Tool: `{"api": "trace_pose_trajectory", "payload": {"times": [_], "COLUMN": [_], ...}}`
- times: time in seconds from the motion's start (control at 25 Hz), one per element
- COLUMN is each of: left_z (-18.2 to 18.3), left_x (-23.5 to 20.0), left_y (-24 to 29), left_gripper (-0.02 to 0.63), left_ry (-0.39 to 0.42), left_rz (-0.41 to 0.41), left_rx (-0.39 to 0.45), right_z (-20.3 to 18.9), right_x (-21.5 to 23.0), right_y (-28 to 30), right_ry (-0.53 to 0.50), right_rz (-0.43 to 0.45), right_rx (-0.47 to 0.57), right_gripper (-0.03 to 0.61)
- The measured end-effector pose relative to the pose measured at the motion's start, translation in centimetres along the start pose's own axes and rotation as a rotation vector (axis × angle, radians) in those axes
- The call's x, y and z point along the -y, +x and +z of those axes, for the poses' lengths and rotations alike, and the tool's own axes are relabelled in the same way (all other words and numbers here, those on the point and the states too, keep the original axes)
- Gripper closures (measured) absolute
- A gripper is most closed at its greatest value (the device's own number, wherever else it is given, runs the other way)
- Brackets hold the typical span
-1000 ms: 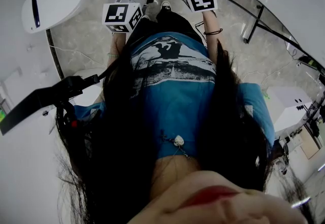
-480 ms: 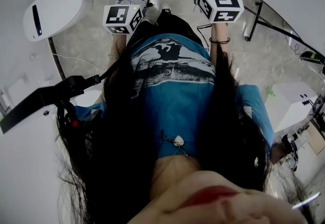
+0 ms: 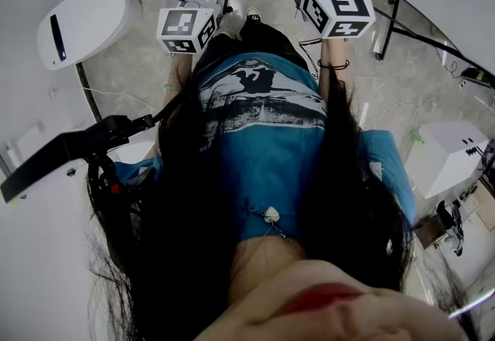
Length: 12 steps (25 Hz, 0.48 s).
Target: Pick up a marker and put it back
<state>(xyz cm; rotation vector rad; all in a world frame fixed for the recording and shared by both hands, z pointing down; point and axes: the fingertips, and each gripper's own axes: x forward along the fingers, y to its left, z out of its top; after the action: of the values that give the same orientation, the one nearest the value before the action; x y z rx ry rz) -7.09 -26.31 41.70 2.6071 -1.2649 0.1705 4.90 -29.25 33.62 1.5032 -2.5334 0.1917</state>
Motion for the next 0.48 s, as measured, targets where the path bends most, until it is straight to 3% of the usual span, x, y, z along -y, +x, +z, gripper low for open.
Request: {"api": "trace_pose_trajectory", "payload": {"times": [0.2, 0.48], "left_z": [0.52, 0.42], "left_x": [0.08, -0.43], "left_y": [-0.11, -0.19], "left_gripper": [0.612, 0.612], "left_ry": [-0.036, -0.042], "left_rz": [-0.005, 0.009], "left_rx": [0.055, 0.061], "right_z": [0.02, -0.06], "right_x": [-0.11, -0.23], "right_y": [0.13, 0.44], "right_ry": [0.0, -0.01], "right_rz": [0.002, 0.007], "right_rx": [0.002, -0.001], "right_gripper": [0.51, 0.51]}}
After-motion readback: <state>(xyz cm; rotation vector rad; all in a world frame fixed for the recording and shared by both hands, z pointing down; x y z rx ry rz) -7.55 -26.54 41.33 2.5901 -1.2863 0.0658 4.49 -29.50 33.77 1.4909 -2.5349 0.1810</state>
